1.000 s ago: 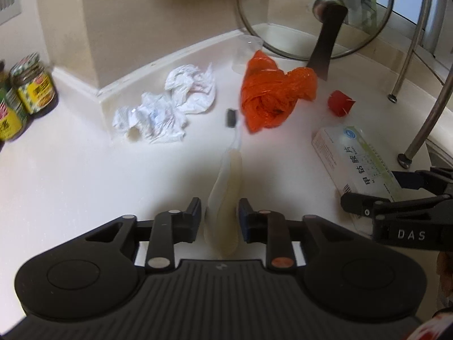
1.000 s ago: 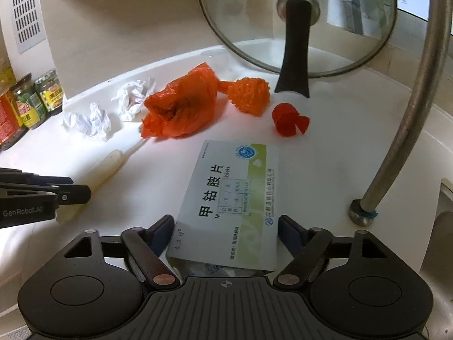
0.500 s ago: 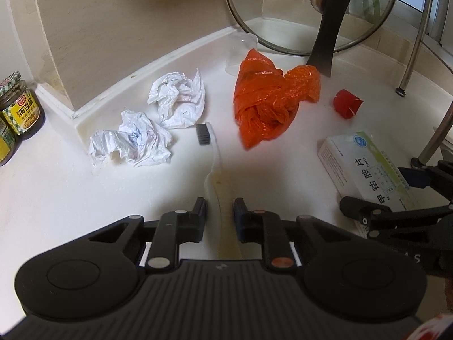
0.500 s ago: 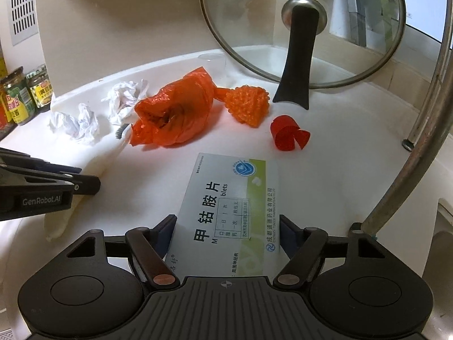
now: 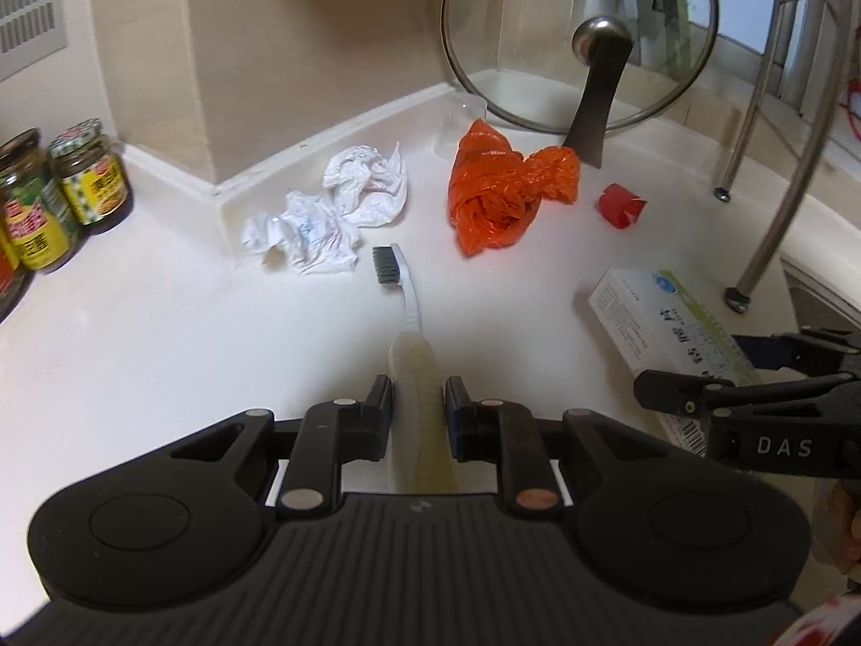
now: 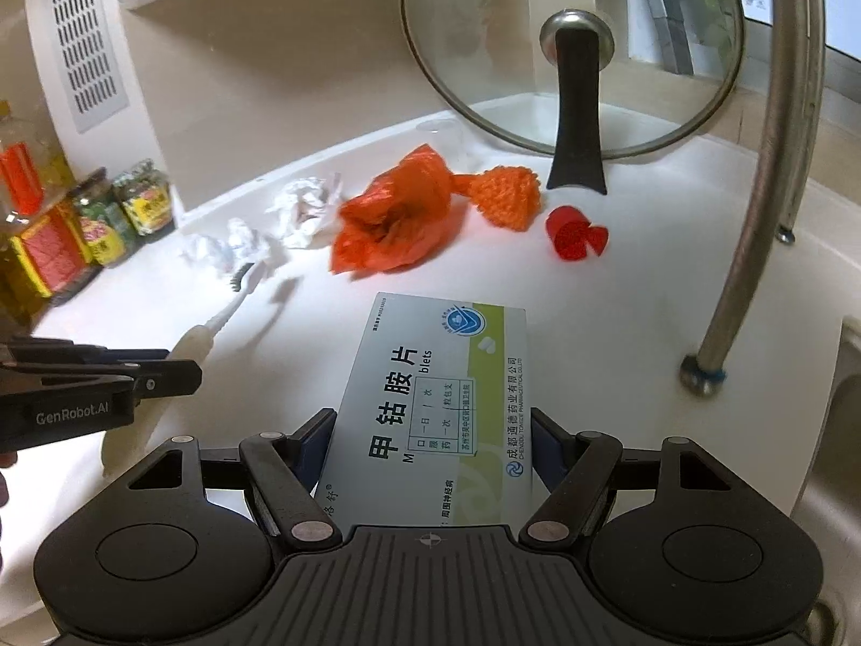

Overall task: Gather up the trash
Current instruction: 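Close the left tool on the white toothbrush handle, then carry the toothbrush and medicine box down over the wastebasket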

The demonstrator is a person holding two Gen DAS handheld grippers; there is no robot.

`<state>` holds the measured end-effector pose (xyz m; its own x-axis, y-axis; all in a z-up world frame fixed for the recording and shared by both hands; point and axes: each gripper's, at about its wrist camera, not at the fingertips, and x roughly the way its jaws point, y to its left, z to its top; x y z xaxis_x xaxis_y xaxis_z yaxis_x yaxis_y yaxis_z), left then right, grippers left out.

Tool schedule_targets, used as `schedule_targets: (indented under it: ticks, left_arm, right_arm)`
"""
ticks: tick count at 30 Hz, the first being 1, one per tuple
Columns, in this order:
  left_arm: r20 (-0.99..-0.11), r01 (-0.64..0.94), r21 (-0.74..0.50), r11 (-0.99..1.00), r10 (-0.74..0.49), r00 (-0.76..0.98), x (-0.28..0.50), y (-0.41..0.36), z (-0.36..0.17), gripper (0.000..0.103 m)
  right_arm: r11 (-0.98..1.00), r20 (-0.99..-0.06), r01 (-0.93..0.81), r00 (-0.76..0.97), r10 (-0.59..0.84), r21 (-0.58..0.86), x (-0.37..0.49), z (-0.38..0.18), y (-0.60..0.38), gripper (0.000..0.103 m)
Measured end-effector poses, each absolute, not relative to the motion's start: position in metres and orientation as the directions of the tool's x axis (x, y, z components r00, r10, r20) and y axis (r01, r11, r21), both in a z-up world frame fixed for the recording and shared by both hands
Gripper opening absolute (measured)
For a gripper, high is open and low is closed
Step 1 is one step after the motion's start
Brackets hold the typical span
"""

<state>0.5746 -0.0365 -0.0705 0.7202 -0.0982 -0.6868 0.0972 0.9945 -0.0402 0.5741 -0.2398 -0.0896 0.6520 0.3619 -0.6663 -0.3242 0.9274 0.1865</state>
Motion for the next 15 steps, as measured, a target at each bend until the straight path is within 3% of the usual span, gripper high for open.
schedule_targets:
  ticks: [15]
  left_arm:
    - [-0.656, 0.107, -0.085, 0.991, -0.136, 0.742, 0.436, -0.003, -0.054, 0.018]
  right_arm:
    - [0.893, -0.645, -0.37, 0.623, 0.442, 0.255, 0.445, -0.07, -0.204, 0.073]
